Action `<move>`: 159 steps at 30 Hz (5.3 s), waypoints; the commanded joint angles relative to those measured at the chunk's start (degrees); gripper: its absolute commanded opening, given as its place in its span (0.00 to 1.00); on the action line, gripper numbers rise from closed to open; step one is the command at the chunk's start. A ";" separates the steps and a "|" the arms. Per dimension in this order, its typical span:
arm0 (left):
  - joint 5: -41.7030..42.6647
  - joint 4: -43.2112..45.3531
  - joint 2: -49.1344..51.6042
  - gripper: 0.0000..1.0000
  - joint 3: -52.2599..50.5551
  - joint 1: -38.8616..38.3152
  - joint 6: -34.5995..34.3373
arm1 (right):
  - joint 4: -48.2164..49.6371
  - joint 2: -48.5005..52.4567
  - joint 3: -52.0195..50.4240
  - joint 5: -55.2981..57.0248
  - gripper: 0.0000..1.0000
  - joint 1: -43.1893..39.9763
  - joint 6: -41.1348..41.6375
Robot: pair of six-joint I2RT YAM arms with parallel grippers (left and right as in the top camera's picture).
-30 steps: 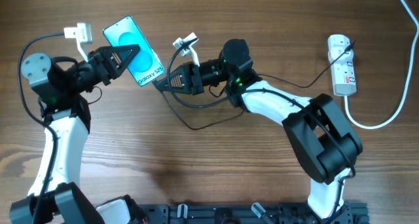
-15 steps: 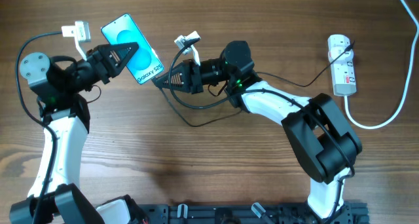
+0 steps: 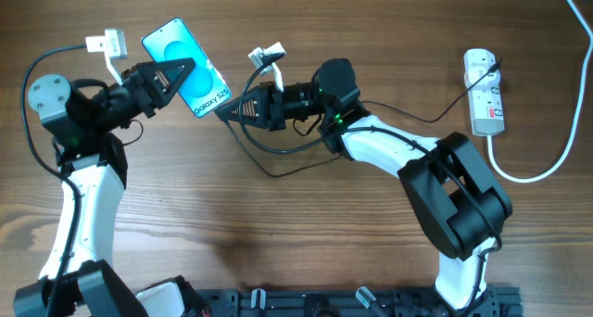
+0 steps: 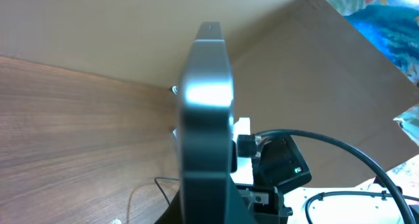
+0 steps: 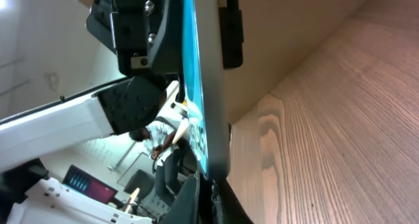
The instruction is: Plug charger to phone and switch on socket
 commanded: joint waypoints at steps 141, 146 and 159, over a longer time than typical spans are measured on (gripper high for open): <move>-28.98 -27.61 0.39 1.00 -2.93 -4.28 13.55 | -64.17 -1.31 -4.96 34.38 0.22 -4.46 -27.96; -29.00 -27.61 0.39 1.00 -2.93 -4.28 13.55 | -64.19 -1.31 -4.96 35.06 0.33 -4.46 -28.28; -29.00 -27.80 0.39 1.00 -2.93 -4.28 13.55 | -65.44 -1.31 -4.96 39.15 0.53 -4.46 -28.33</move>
